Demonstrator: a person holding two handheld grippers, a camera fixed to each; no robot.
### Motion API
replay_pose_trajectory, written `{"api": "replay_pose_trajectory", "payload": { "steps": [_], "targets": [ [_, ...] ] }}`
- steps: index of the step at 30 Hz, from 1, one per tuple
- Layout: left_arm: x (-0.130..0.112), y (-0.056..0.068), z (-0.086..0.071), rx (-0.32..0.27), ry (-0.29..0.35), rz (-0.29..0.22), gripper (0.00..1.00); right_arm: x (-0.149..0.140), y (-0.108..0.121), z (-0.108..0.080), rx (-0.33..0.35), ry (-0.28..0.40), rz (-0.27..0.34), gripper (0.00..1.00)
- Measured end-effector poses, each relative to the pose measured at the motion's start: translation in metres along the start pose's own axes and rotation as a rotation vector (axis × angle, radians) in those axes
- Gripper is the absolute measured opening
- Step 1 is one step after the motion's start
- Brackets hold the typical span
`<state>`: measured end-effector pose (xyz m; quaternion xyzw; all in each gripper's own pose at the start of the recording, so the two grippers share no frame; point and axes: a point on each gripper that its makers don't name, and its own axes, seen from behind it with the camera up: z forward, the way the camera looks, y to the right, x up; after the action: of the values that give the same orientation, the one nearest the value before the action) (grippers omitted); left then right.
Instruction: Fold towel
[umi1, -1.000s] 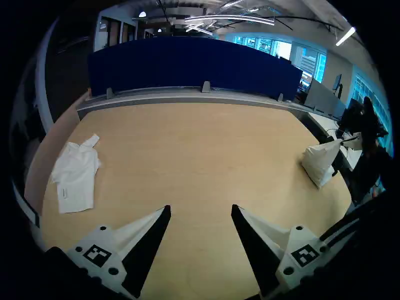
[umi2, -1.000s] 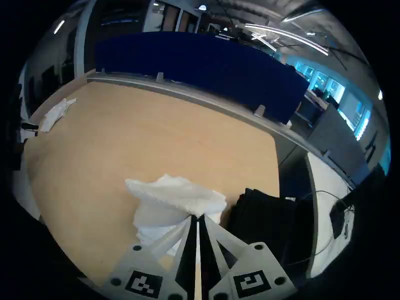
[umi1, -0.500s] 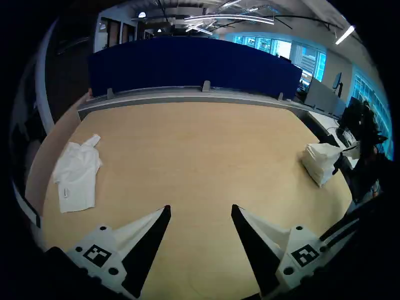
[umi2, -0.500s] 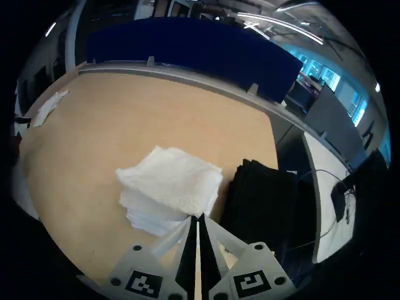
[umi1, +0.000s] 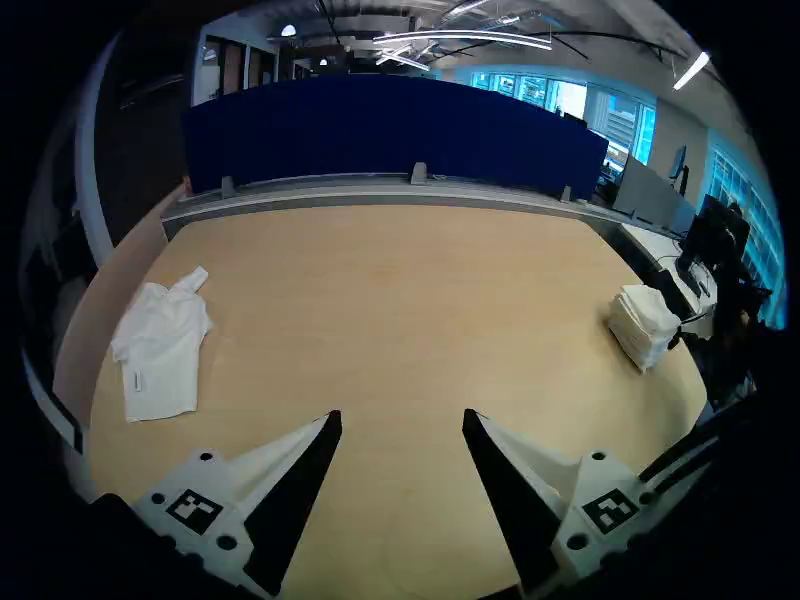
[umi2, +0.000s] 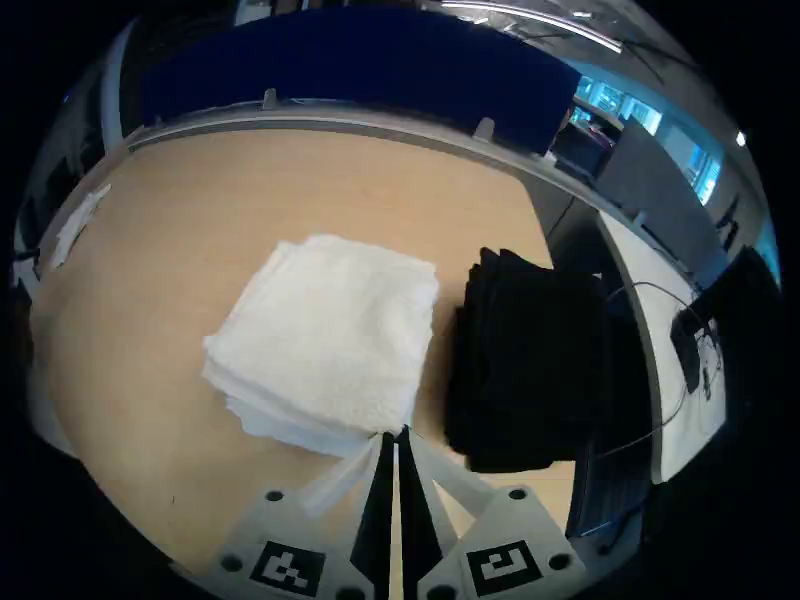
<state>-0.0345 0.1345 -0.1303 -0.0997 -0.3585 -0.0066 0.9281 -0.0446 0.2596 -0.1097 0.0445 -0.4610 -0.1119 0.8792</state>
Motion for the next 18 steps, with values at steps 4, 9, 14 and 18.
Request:
{"api": "replay_pose_trajectory", "payload": {
  "steps": [4, 9, 14, 18],
  "targets": [
    [-0.001, 0.0, -0.001, 0.002, -0.001, 0.003, 0.9, -0.008, 0.001, 0.01, -0.009, -0.025, 0.024, 0.03],
    [-0.002, 0.0, -0.001, 0.006, -0.003, 0.006, 0.9, -0.011, 0.001, 0.021, -0.022, -0.04, 0.057, 0.03],
    [-0.001, -0.001, -0.001, 0.012, -0.003, 0.007, 0.9, -0.015, 0.0, 0.03, -0.025, -0.057, 0.074, 0.03],
    [-0.002, -0.001, -0.001, 0.014, -0.003, 0.004, 0.9, -0.015, -0.001, 0.032, -0.028, -0.058, 0.076, 0.03]
  ]
}}
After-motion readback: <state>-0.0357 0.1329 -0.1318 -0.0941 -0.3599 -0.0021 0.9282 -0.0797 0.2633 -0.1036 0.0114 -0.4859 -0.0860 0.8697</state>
